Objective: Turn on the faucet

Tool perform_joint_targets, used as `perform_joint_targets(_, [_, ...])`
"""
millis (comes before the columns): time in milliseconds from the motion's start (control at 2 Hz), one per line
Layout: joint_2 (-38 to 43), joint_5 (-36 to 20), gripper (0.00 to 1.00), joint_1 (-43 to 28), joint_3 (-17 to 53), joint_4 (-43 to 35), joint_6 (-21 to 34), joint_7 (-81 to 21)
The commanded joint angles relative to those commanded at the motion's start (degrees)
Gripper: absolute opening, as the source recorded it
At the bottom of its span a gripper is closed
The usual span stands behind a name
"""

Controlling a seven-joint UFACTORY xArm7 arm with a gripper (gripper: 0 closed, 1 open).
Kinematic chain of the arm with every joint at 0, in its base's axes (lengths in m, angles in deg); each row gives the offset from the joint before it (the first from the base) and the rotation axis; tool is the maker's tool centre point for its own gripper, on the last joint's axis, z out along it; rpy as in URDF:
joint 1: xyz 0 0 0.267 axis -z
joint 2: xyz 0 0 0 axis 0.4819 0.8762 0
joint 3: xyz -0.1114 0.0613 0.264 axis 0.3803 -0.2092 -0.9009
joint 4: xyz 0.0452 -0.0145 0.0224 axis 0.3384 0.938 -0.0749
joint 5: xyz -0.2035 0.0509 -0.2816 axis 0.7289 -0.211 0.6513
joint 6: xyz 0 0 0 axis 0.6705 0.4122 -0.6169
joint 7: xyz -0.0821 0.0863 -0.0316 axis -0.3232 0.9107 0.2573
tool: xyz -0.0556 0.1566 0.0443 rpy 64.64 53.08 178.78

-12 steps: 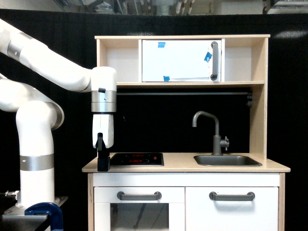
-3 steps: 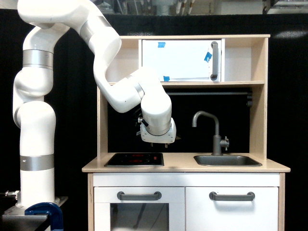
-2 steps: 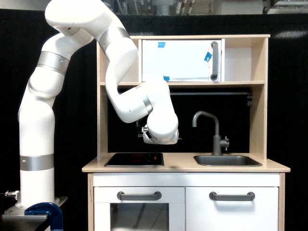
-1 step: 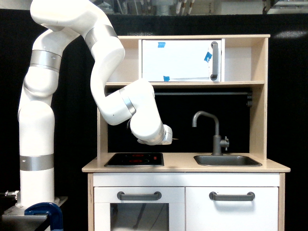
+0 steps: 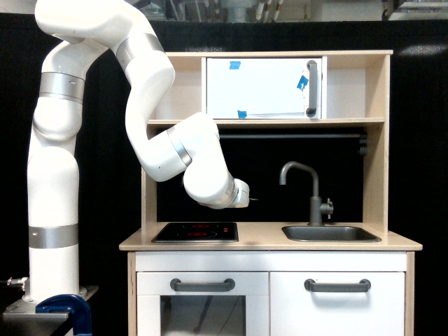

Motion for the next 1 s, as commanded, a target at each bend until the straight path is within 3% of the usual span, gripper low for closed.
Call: perform_joint_targets(1000, [2.1,0.4,1.00,2.8,-3.2,-2.7,3.3,0.1])
